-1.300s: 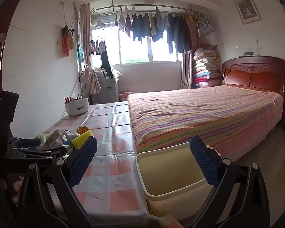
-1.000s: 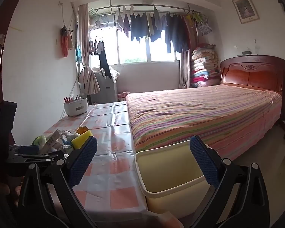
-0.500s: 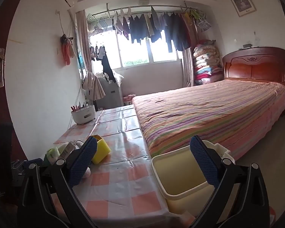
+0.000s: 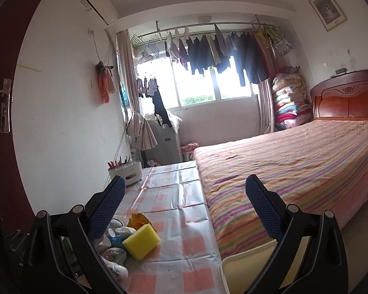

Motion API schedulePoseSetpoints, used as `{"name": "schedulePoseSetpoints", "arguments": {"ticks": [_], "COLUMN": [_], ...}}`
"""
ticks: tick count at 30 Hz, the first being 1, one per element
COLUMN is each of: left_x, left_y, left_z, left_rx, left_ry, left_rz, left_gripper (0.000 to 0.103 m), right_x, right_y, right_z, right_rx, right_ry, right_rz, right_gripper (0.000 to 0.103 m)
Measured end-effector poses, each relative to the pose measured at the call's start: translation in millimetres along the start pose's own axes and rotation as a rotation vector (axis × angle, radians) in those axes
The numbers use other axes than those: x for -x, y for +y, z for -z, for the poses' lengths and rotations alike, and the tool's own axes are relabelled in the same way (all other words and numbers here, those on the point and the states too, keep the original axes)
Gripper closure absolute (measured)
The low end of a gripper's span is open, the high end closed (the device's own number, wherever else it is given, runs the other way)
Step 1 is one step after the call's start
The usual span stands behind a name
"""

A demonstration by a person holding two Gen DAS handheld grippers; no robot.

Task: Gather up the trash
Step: 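Move both tools toward the pile of trash on the table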

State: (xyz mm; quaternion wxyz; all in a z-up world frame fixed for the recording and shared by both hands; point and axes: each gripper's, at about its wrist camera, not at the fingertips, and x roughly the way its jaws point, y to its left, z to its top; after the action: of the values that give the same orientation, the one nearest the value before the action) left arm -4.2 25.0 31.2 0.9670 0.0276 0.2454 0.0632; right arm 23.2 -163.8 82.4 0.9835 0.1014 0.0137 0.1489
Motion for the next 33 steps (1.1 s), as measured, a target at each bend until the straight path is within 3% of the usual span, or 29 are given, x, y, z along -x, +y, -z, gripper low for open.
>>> {"name": "schedulePoseSetpoints", "arguments": {"ticks": [4,11,16,26,33], "left_x": [-15,-42,-43,-47,-48], "left_y": [5,21,29,37,44], "left_z": [3,19,23,29,31], "left_rx": [0.007,0.044,0.035,0.036,0.035], "left_ry": [-0.006,0.056,0.027,0.044,0.054], "left_rz": [-0.013,-0.043,-0.105,-0.108,-0.107], "left_gripper": [0.009,0.009,0.009,0.009,0.009], "right_x": [2,-18,-29,-38,-44], "right_y": [-2,-9,-10,4,7], "right_z": [26,54,63,72,73], "right_rx": [0.097,0.089,0.070,0.064,-0.021], "right_ry": [0.008,0.092,0.134,0.163,0.182], "right_rz": [0.057,0.093,0.088,0.066,0.026], "right_gripper": [0.006,0.006,0.006,0.006,0.006]}}
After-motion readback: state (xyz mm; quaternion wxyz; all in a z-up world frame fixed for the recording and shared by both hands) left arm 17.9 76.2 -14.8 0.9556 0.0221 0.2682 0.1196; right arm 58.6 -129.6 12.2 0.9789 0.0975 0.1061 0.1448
